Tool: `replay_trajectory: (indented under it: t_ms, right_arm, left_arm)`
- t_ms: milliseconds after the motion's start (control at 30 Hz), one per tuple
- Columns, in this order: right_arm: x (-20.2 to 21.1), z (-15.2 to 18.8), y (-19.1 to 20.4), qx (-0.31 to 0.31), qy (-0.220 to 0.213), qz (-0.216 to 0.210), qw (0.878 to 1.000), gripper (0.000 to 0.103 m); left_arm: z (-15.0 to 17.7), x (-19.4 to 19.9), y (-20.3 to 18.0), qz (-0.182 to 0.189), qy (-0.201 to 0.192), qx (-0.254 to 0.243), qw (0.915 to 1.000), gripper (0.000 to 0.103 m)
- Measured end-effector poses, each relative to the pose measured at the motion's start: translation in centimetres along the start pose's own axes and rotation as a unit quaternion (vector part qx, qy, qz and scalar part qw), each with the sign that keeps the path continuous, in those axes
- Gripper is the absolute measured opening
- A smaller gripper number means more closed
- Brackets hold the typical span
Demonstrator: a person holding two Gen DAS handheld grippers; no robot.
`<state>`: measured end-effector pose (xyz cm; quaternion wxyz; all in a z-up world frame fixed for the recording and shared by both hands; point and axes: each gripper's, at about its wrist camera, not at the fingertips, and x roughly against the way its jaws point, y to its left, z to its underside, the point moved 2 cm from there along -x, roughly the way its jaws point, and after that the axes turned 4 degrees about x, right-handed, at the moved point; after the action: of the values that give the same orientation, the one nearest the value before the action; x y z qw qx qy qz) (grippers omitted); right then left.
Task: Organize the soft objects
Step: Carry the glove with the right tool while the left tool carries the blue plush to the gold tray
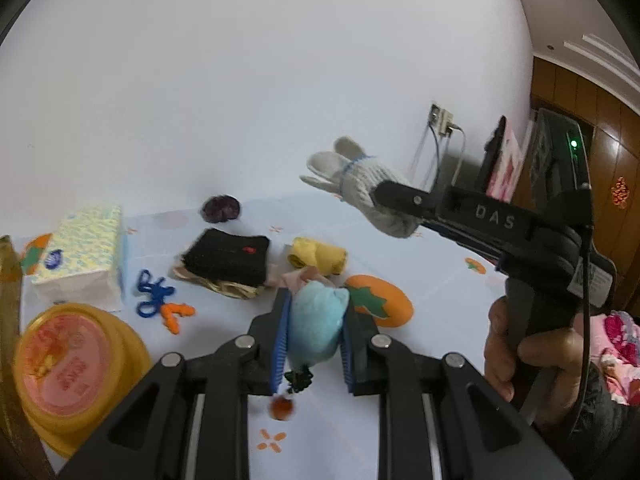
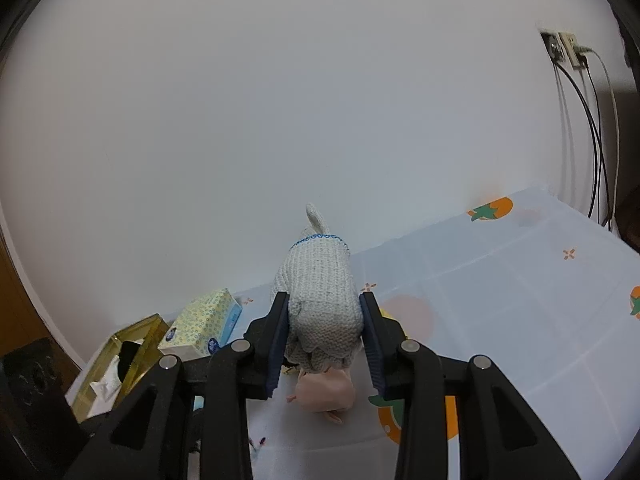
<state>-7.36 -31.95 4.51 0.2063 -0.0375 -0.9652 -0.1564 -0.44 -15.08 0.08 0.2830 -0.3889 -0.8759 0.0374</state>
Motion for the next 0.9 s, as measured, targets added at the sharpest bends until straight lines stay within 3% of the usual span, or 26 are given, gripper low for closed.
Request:
replay_trajectory:
  t_ms: [167,267,533,900]
  right_arm:
    - [-0.2,0.6,1.1,0.027,-0.008,0.012,1.0,0.037]
    - [-0.1,0.8,1.7,0.038,-0.014,0.012,0.999,0.037]
    - [0.5,2.2,3.9,0.059,-0.037,0.02,0.997,0.037]
    - [1.7,4.3,6.6,0.091,-0.037,0.046,0.994,0.037]
  left_arm:
    - [-1.0,1.6,1.2,-0.02,-0.04,0.011,0.9989,0.02]
    - [-1.3,2.4,1.7,-0.051,-0.058,0.01,0.997,0.02]
    - [-0.8,3.6,2.5,-0.116,-0.061,-0.021,0.9911,0.02]
    - [-0.9,5.5,4.4,-0.14,-0.066,-0.022,0.9877,0.021]
